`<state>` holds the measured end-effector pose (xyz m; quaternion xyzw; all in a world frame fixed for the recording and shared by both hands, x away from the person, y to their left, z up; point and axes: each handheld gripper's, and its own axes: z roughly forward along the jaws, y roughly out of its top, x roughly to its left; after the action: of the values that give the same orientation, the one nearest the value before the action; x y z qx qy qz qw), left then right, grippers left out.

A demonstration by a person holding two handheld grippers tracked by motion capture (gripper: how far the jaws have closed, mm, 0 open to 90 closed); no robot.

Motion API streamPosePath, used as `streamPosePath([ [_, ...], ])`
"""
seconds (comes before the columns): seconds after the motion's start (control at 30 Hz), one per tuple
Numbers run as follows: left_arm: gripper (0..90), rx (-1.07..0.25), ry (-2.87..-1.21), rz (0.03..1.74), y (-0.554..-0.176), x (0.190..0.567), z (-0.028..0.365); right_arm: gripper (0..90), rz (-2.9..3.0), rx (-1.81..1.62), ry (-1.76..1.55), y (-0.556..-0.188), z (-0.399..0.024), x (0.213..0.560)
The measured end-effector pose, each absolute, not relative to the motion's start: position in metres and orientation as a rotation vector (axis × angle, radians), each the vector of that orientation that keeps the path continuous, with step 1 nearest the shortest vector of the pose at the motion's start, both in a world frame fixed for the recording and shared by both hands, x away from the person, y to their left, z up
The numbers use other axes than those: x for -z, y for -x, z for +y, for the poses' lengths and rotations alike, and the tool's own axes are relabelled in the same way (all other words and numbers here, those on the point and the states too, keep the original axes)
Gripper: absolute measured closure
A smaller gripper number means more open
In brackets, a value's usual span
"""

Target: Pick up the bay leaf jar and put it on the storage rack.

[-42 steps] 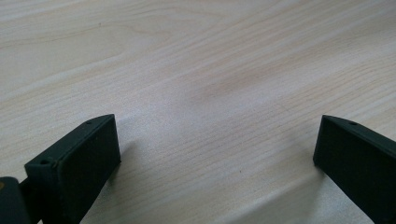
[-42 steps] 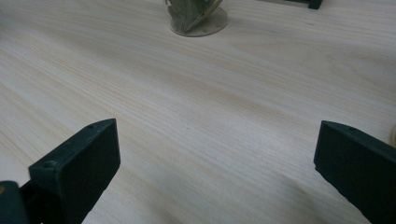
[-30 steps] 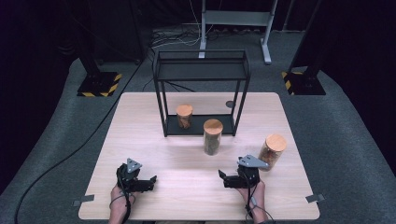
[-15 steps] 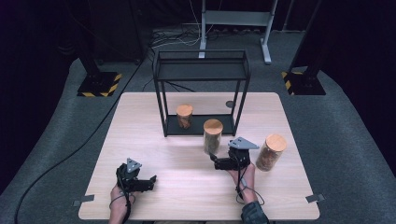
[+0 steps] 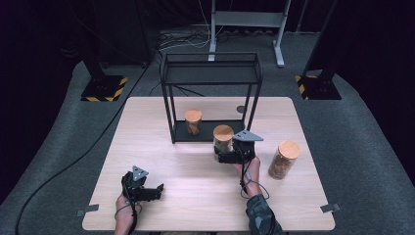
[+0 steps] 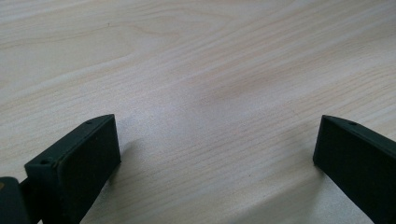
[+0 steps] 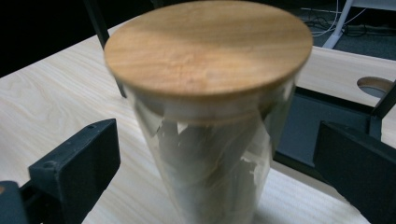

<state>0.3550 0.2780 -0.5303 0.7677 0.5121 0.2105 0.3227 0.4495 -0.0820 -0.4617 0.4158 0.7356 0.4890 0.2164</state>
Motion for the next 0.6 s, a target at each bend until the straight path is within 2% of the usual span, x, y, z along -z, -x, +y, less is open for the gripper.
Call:
streamPosePath([
  [0.6,0.0,-0.555,-2.011,1.349,-0.355,0.530,0.278,0.0,2.036,-1.389,-1.124,-0.466,-0.070,0.459],
])
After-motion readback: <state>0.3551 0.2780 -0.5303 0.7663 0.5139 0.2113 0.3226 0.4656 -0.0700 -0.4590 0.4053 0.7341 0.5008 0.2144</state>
